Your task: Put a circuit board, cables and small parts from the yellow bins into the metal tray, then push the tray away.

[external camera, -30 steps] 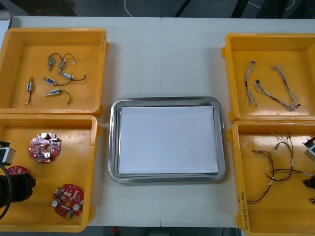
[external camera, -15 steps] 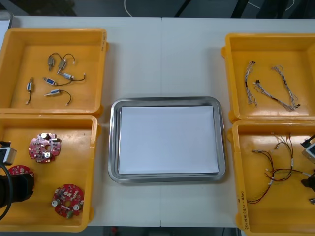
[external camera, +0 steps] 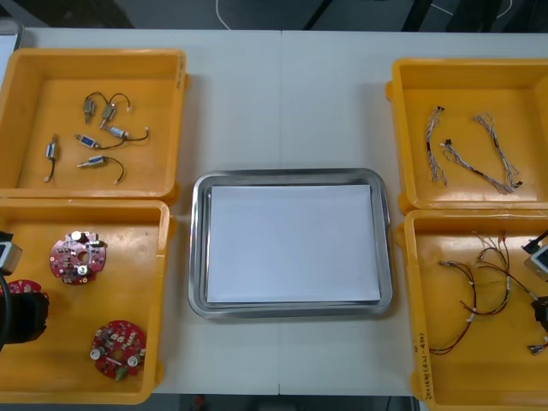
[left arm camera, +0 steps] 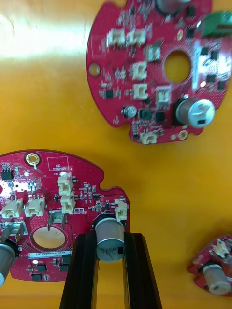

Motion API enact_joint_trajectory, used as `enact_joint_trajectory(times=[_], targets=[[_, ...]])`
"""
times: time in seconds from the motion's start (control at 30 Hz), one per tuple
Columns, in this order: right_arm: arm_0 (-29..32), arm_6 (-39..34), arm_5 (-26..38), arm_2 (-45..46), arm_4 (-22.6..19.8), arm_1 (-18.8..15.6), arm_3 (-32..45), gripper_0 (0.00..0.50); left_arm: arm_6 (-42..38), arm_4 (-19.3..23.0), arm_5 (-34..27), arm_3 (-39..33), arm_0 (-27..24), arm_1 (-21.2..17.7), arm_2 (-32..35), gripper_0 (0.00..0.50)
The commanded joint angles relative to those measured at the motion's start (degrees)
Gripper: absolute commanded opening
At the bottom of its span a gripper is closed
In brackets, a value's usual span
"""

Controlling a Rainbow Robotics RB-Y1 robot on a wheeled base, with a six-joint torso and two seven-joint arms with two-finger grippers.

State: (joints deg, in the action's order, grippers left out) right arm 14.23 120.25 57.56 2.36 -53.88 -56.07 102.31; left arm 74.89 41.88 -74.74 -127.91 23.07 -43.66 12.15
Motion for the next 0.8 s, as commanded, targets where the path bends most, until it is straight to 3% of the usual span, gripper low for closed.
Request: enact_joint_trajectory(times=[0.03,0.23,0.47,0.6,0.8], targets=[[-0.8,0.1,-0.7,-1.3,-0.3,-1.1,-0.6,0.000,-2.6,0.7,-5.8,-4.8,-4.1,-0.7,2.7,0.000],[-1.8,-0.4,3.8,2.2,-0.5,-1.1,1.7,0.000,-2.6,1.7,-14.7,-8.1,-9.4,-1.2,2.7,0.000],[-3.2,-1.0,15.1,9.6,-2.1,-1.1,6.7,0.000,-3.3,9.3,-27.0,-9.9,-20.4,-1.7,2.0,0.000],[-4.5,-1.3,22.0,13.6,-2.5,-1.1,10.0,0.000,-4.0,11.1,-29.5,-9.9,-25.1,-1.7,-0.8,0.000],[-6.7,-2.1,32.1,18.7,-3.6,-1.1,14.8,0.000,-5.7,9.8,-30.3,-9.9,-32.0,-1.7,-8.1,0.000]])
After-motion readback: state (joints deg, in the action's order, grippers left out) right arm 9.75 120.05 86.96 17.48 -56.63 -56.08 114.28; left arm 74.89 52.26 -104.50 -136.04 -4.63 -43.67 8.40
